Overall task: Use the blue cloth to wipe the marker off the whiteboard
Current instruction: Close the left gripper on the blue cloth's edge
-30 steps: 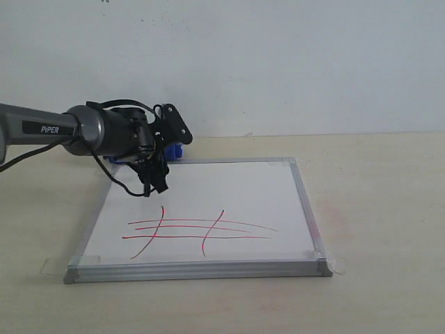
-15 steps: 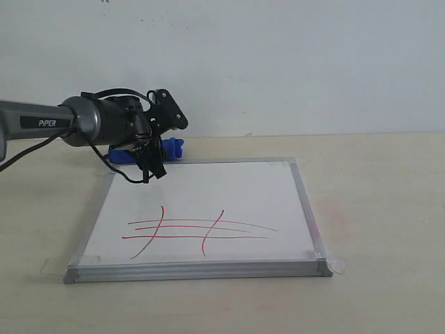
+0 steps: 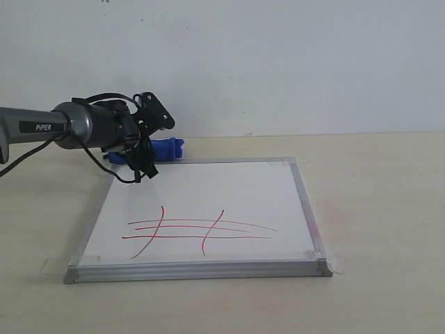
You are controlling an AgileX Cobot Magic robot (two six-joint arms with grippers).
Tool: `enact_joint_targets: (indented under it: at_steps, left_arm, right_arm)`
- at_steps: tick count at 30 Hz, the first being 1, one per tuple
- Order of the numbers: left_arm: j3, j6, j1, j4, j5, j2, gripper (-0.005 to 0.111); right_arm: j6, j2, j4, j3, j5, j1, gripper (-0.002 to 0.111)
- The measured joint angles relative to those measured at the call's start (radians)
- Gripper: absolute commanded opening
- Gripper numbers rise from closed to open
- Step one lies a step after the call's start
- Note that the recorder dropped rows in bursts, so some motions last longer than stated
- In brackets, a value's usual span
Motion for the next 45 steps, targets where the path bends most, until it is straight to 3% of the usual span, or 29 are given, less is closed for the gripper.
enact_joint_targets:
  at_steps: [10, 24, 37, 45]
  left_arm:
    - [-0.008, -0.020, 0.006, -0.033, -0.003, 0.000, 0.057]
    - [-0.008, 0.093, 0.008, -0.115, -0.003, 0.000, 0.055]
    - [-0.008, 0.187, 0.008, -0.118, -0.003, 0.000, 0.004]
    - [-0.008, 0.198, 0.008, -0.122, -0.003, 0.000, 0.008]
  right_arm:
    - [0.000, 0.000, 0.000, 0.000, 0.000, 0.000, 0.000]
    - [0.000, 0.000, 0.000, 0.000, 0.000, 0.000, 0.000]
    - [0.000, 0.000, 0.000, 0.000, 0.000, 0.000, 0.000]
    - [0.000, 0.000, 0.000, 0.000, 0.000, 0.000, 0.000]
